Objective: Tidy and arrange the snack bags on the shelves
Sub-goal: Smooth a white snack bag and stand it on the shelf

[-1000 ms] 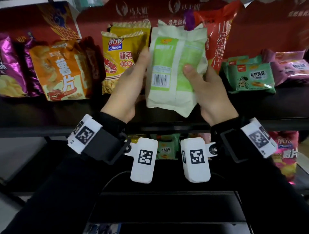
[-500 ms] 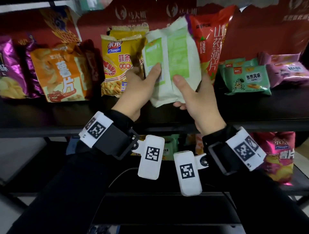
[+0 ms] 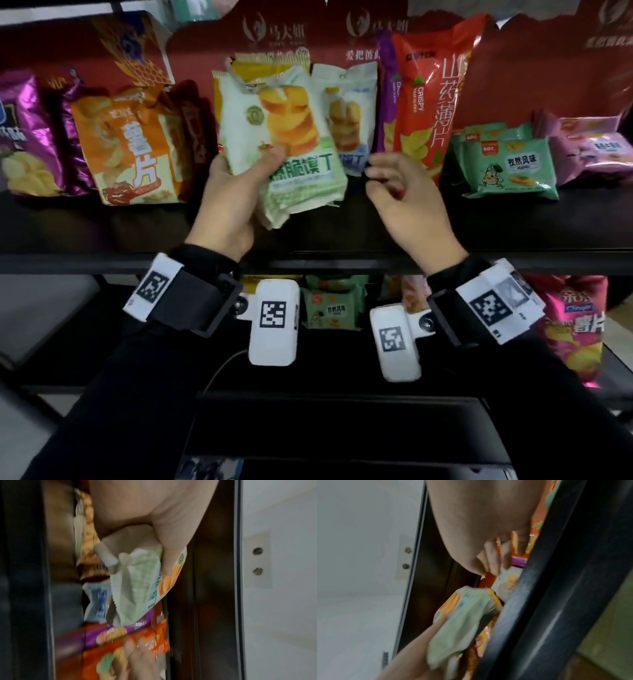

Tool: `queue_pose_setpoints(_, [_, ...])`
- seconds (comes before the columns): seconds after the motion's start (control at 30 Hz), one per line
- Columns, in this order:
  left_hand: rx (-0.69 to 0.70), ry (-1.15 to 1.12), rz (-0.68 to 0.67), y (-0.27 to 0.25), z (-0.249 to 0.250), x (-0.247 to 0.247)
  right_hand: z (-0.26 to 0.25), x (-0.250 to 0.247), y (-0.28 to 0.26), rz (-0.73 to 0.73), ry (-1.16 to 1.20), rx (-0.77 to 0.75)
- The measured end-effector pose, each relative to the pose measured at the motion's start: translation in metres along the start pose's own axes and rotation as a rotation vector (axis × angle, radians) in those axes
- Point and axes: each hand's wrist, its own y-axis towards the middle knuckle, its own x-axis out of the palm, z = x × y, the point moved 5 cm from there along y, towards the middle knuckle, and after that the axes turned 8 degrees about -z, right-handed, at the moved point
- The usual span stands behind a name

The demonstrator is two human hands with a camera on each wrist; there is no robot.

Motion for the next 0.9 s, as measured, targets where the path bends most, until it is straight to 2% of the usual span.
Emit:
queue_pose_setpoints(0.07, [0.032,-0.008,0.121,-0.004,0.004,-0.03,0.02,0.002,0.007,-0.08,-0.2,0.12])
queue_pose_setpoints(0.17, [-0.006,0.139,0.299,-0.012,0.011,-0.076,0.025,0.015,0.008,-0.182,-0.338,0.126])
queue_pose_setpoints(0.27, [-0.142,0.396,0.433,-0.018,0.014,-0.11,0.021,0.025,0.003,-0.269,-0.495,0.103])
queue_pose_setpoints(0.33, [-0.21,0.574,0.49,-0.019,0.017,-0.121,0.018,0.024,0.0,-0.276,-0.537,0.105])
queue_pose_setpoints(0.4, [-0.197,0.875,0.563,-0.021,0.028,-0.119,0.015,0.023,-0.003,-0.282,-0.539,0.102])
queue_pose_setpoints(0.43, [-0.126,1.029,0.574,-0.022,0.034,-0.111,0.014,0.022,-0.004,-0.286,-0.54,0.095])
queue_pose_setpoints(0.5, [0.056,1.258,0.466,-0.023,0.039,-0.085,0.011,0.022,-0.006,-0.293,-0.546,0.078])
queue_pose_setpoints(0.53, [0.097,1.357,0.387,-0.024,0.035,-0.071,0.011,0.021,-0.006,-0.296,-0.55,0.072])
queue_pose_setpoints(0.6, [0.063,1.465,0.289,-0.027,0.019,-0.056,0.01,0.02,-0.007,-0.298,-0.555,0.065])
queue_pose_setpoints(0.67, [0.005,1.493,0.304,-0.031,0.008,-0.055,0.01,0.019,-0.008,-0.3,-0.555,0.061])
queue_pose_setpoints(0.73, [0.004,1.49,0.322,-0.03,0.003,-0.058,0.01,0.019,-0.009,-0.296,-0.555,0.053])
queue_pose_setpoints(0.9, [-0.029,1.552,0.258,-0.019,-0.005,-0.068,0.01,0.019,-0.009,-0.286,-0.562,0.052])
